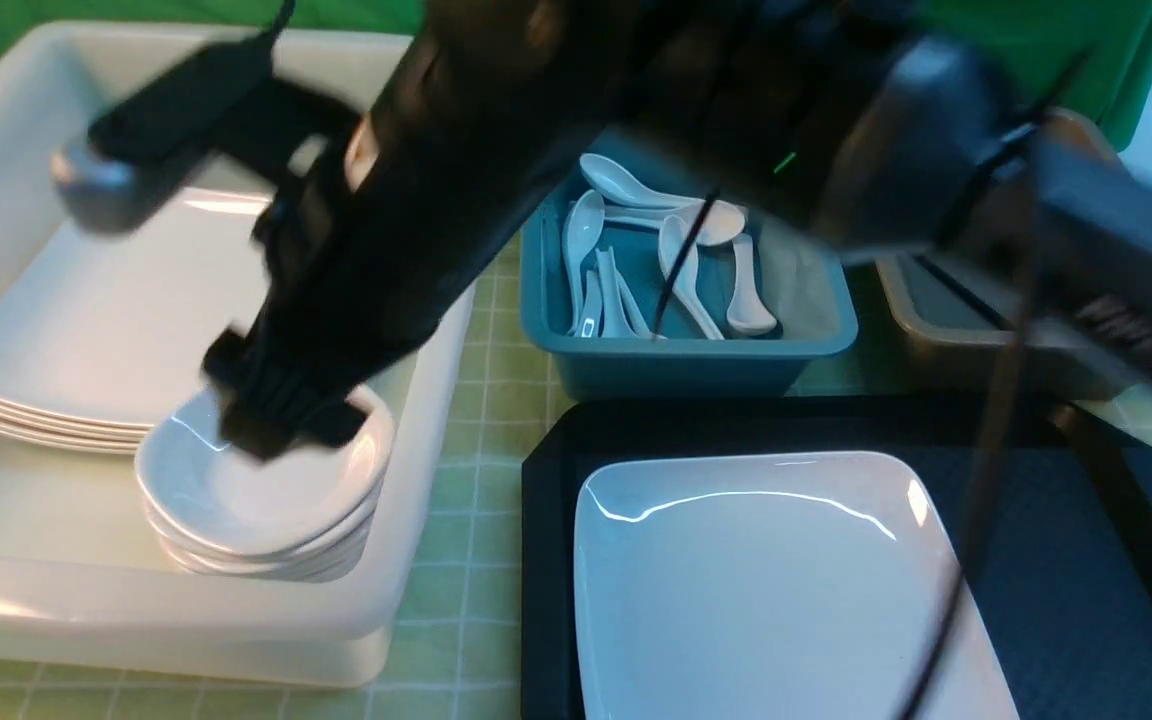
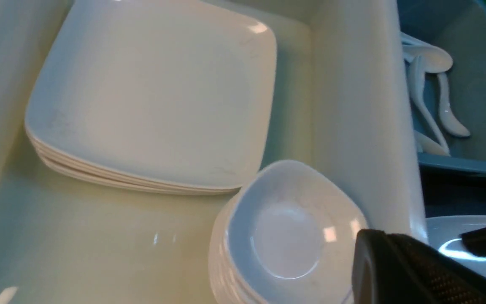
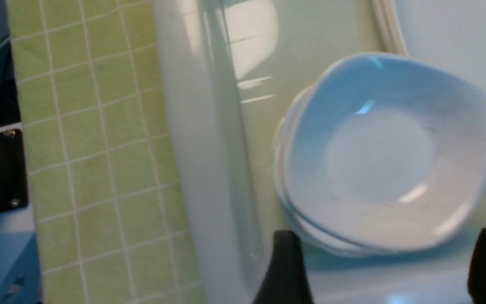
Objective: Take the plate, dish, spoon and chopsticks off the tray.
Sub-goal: Use the right arm to put the small plate into the large storage box on the left, then use the right arm to grab a plate from the dinner plate
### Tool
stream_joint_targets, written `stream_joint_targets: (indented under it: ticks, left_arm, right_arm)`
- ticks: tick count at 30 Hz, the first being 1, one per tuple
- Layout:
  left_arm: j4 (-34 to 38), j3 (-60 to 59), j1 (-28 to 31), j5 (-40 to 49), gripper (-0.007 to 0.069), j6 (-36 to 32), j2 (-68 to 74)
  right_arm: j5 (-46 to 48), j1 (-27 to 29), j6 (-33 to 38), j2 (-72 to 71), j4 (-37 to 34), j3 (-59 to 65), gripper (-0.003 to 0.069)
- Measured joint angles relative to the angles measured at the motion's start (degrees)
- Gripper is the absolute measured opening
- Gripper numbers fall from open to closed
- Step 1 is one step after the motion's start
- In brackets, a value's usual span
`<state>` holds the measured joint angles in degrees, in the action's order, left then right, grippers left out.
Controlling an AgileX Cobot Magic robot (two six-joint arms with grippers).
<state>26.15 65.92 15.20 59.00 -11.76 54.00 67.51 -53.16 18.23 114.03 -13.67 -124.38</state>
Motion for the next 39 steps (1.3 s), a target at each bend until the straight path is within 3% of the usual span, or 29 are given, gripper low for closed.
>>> stream_joint_targets:
  ticks: [3, 4, 5, 7, 8, 10, 13, 16, 18, 19, 20, 22, 25, 27, 34, 39]
  left_arm:
    - [3.0, 0.0, -1.1, 0.4, -0.0003, -2.1, 0.0]
    - [4.5, 0.0, -3.4, 0.7, -0.0003, -3.3, 0.0]
    - [4.9, 0.0, -5.0, 0.9, -0.0003, -3.6, 0.0]
    - [5.1, 0.0, -10.4, 1.8, -0.0003, -4.0, 0.0]
    - [5.1, 0.0, -10.9, 1.9, -0.0003, -4.0, 0.0]
    - [3.5, 0.0, -18.0, 2.9, -0.0003, -4.4, 0.0]
    - [0.3, -0.1, -24.9, 4.1, -0.0003, -4.2, 0.0]
    - [-2.2, -0.2, -28.0, 4.0, -0.0003, -2.4, 0.0]
    - [-4.4, -0.6, -30.2, 2.8, -0.0003, -0.9, 0.1]
    - [-4.6, -0.6, -30.3, 2.6, -0.0003, -0.7, 0.1]
    - [-5.1, -0.6, -30.6, 1.8, -0.0003, -0.4, 0.5]
    - [-5.3, -0.6, -30.6, 1.2, -0.0003, -0.4, 0.9]
    - [-5.9, -0.6, -30.6, 0.2, -0.0003, -0.4, 2.5]
    - [-5.6, -0.6, -30.6, 0.0, -0.0003, -0.8, 3.6]
    - [7.3, -0.6, -32.6, -1.2, -0.0003, -10.9, 11.7]
    - [8.1, -0.6, -42.3, -8.2, -0.0003, -12.0, 21.7]
  right_arm:
    - [1.1, 2.3, -1.1, -4.5, 7.4, -0.1, 0.0309]
    - [1.2, 5.1, -4.3, -7.6, 13.3, 1.0, 0.0171]
    - [1.2, 7.1, -5.8, -8.8, 15.4, 1.8, 0.0113]
    - [1.0, 13.9, -9.1, -12.6, 17.4, 6.6, 0.0034]
    - [1.0, 15.3, -9.6, -13.3, 17.4, 8.7, 0.0022]
    - [1.2, 24.3, -10.7, -16.9, 15.4, 19.9, 0.0001]
    - [1.1, 33.3, -11.1, -19.3, 11.8, 33.5, -0.0001]
    - [-1.1, 39.7, -10.3, -19.7, 6.2, 43.1, 0.0010]
    - [-7.2, 45.5, -4.8, -19.5, -3.9, 52.8, 0.0088]
    - [-7.7, 45.9, -4.2, -19.4, -4.7, 53.4, 0.0097]
    - [-12.3, 48.1, 0.6, -18.8, -11.4, 58.0, 0.0192]
    - [-15.4, 48.9, 3.0, -17.8, -14.4, 60.0, 0.0265]
    - [-22.4, 49.3, 5.4, -13.7, -17.8, 61.6, 0.0442]
    - [-24.5, 49.2, 5.6, -11.2, -18.5, 61.2, 0.0497]
    - [-26.7, 48.1, 5.8, -5.9, -19.6, 59.3, 0.0503]
    - [-28.7, 45.3, 6.7, -5.8, -19.7, 59.0, 0.0421]
